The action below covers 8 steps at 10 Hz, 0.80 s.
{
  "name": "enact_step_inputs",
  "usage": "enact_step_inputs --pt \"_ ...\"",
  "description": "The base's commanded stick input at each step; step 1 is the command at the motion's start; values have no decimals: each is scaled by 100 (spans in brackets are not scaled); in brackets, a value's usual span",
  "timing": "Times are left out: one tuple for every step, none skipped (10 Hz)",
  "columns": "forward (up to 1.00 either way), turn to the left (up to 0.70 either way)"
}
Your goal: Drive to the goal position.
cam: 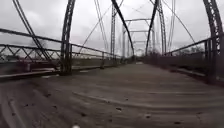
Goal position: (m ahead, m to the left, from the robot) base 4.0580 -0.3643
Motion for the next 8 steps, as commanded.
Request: enact_step_inputs --pt "70 0" --pt "70 0" --pt "70 0" --pt "70 0" --pt "70 0" --pt "70 0" --pt "70 0" --pt "70 0"
